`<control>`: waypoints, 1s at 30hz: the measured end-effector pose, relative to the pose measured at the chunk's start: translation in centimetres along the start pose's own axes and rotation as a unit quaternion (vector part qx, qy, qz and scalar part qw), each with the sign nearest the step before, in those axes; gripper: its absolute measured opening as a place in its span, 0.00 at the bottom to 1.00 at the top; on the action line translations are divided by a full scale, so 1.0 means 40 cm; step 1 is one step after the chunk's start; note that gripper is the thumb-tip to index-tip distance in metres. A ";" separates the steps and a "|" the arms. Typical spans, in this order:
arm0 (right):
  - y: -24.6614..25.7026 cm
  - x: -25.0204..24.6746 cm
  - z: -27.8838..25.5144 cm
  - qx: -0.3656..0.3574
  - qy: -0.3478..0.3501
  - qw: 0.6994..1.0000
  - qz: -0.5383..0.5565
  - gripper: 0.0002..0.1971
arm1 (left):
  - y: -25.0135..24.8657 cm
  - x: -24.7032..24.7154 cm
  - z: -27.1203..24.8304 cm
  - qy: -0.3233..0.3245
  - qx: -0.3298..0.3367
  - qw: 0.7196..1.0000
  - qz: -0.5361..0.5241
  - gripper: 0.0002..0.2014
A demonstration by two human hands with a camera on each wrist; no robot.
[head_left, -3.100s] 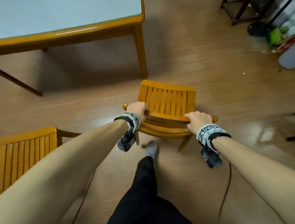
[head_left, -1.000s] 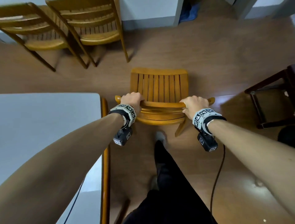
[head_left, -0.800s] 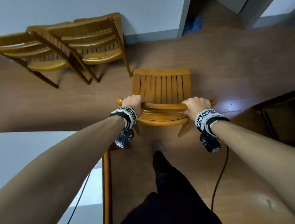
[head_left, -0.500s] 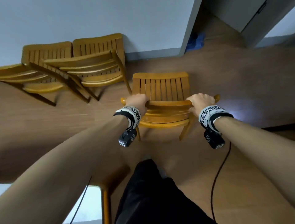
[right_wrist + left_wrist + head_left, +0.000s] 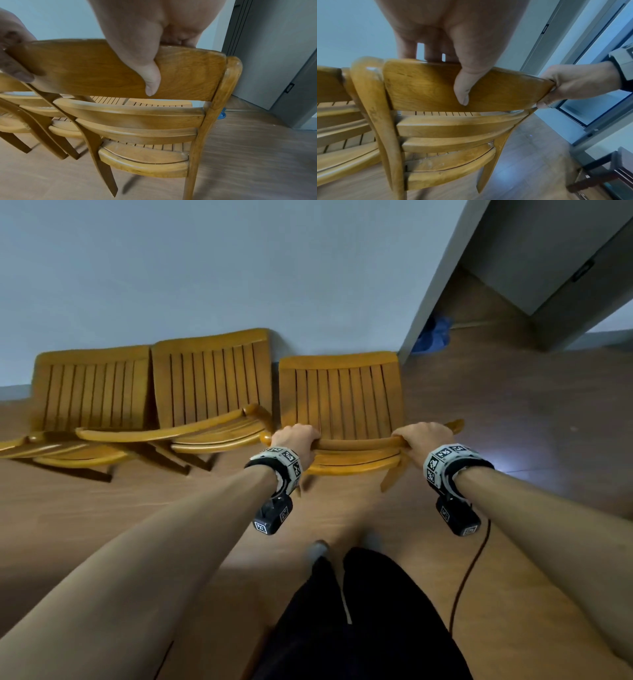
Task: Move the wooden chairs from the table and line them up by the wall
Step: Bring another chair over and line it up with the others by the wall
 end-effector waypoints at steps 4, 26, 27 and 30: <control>-0.008 -0.053 0.136 -0.024 -0.004 1.000 -0.019 0.10 | 0.035 -0.042 0.119 0.011 -0.009 1.000 0.005 0.05; -0.002 0.045 0.278 -0.090 0.091 0.991 -0.040 0.12 | 0.089 0.052 0.185 0.032 -0.131 0.989 -0.062 0.15; 0.006 0.034 0.270 -0.087 0.095 0.991 -0.037 0.14 | 0.095 0.042 0.171 0.020 -0.137 0.987 -0.085 0.17; 0.082 -0.015 0.243 -0.107 0.102 0.989 -0.026 0.25 | 0.147 -0.014 0.102 -0.015 -0.168 0.980 -0.108 0.25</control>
Point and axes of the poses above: each hand's wrist, its own z-axis towards the middle knuckle, its own x-axis out of the palm, y = z × x, the point moved 9 cm from there along z, towards the middle knuckle, and after that the axes turned 10 degrees about z, right-handed, at the moved point
